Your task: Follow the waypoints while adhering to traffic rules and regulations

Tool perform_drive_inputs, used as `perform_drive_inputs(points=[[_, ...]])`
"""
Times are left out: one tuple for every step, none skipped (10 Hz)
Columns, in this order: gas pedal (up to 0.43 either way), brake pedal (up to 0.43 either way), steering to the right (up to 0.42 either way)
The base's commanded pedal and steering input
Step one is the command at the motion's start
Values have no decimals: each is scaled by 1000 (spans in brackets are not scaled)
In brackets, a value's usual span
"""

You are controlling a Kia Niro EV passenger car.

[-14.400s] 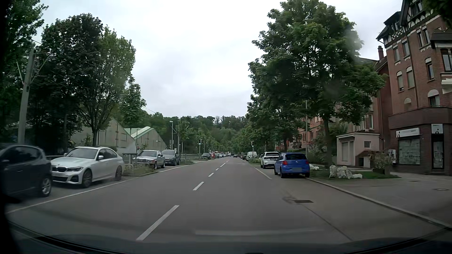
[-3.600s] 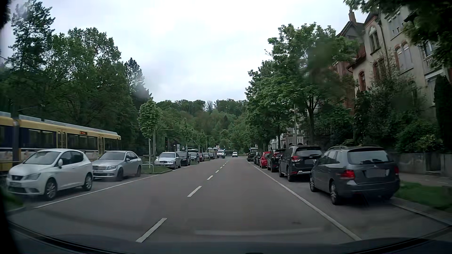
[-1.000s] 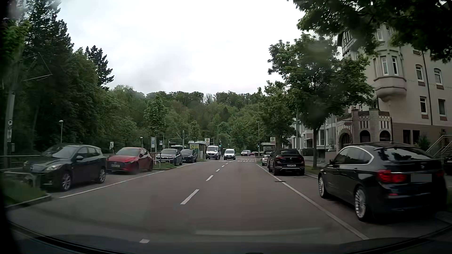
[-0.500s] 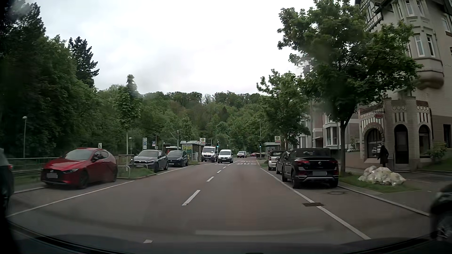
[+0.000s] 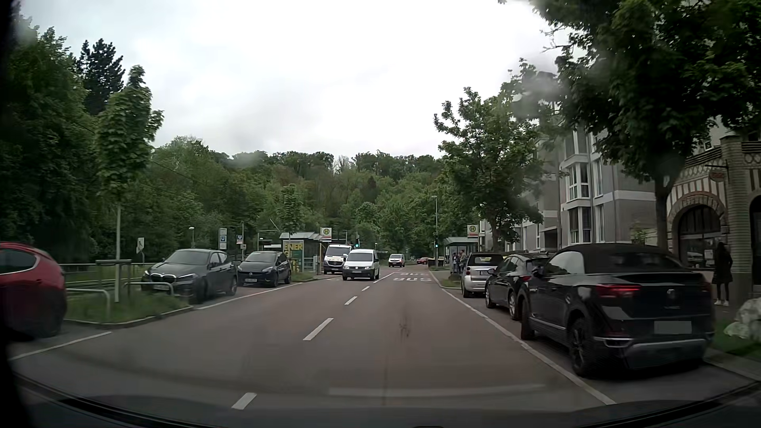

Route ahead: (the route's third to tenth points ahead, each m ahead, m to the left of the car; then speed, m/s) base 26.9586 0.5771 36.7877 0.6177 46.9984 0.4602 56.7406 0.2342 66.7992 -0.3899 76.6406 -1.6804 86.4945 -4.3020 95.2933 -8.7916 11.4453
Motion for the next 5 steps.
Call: perform_drive_inputs(points=[[59, 0, 11], [67, 0, 10], [67, 0, 10], [67, 0, 10], [67, 0, 10]])
